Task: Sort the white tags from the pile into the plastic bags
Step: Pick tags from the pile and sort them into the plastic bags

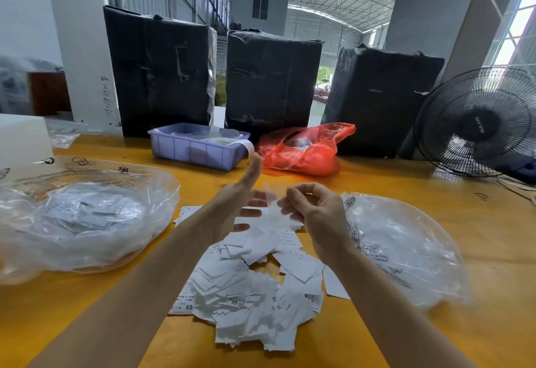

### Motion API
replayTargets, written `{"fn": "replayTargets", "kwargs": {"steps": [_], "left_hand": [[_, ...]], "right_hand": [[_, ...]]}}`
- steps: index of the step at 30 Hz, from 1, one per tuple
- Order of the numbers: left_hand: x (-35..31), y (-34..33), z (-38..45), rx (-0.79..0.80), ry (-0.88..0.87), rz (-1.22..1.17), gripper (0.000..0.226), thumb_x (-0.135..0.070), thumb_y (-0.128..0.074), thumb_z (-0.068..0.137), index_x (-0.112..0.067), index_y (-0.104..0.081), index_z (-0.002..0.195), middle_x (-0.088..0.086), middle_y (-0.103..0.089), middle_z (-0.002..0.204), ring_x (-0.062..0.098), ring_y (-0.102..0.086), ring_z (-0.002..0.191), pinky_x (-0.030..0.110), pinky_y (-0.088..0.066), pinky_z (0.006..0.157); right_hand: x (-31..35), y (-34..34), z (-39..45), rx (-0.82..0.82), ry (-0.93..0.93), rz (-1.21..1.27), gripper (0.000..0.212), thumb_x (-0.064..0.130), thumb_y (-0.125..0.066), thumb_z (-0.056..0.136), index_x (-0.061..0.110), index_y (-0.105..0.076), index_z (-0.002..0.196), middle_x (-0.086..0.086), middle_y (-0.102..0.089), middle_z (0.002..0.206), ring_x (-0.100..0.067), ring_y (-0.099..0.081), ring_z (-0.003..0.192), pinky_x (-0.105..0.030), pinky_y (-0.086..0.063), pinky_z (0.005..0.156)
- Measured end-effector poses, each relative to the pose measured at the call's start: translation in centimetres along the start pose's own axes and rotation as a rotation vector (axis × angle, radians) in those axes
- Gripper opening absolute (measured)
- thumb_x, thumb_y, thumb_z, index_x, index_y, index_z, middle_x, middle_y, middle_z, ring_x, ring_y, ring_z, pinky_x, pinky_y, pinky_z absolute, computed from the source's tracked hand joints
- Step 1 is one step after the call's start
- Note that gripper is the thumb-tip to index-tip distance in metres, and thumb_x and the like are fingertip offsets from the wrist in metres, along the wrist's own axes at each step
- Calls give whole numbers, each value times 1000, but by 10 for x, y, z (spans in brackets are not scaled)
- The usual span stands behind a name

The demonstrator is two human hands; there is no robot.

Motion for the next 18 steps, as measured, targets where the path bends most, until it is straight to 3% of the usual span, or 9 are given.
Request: {"fn": "replayTargets", "kwargs": {"steps": [3,7,9,13,16,18], "left_hand": [[2,-5,-3,79,-84,10,50,-59,-68,58,-20,-75,89,-2,-74,94,16,-68,94,32,-48,81],[3,-3,0,-127,-136,-140,25,-29,-73,74,-9,-73,89,2,-76,84,14,-72,78,29,-50,76],[2,4,2,-205,-135,-189,22,-25,-74,75,-8,-72,89,1,-75,82,11,-72,72,27,-51,72],[1,14,3,-267,-127,-210,30,-22,-78,71,-6,-69,94,1,-75,78,8,-71,66,25,-52,67],[1,13,3,-264,-130,-192,35,-23,-78,68,-4,-70,96,1,-75,78,9,-71,66,22,-53,63],[1,12,3,-268,-137,-188,33,-21,-79,68,-3,-70,94,2,-75,78,9,-71,65,20,-53,58]], "right_hand": [[-3,-1,0,-29,-50,59,6,8,-61,89,1,-61,90,-8,-68,70,-16,-64,61,-28,-52,63],[-12,-2,1,14,-7,-171,5,11,-61,90,6,-61,89,-10,-70,76,-16,-67,62,-23,-52,56],[-23,-1,2,54,58,-514,8,15,-61,91,7,-61,94,-9,-71,83,-19,-67,71,-32,-56,66],[-53,-6,-3,203,11,-1005,45,39,-64,87,13,-57,123,-5,-65,114,-20,-57,107,-35,-46,91],[-67,-13,-6,226,-89,-1092,70,47,-74,74,18,-49,132,-3,-59,121,-23,-50,115,-39,-44,95],[-69,-12,-5,157,-122,-959,58,33,-76,76,17,-53,127,-2,-61,109,-18,-55,101,-34,-47,88]]}}
Point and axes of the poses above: each hand's wrist, its own z-axis towards the middle knuckle, its own y-axis out of the back of the hand, x = y × z, the point moved 2 cm from there along z, towards the middle knuckle
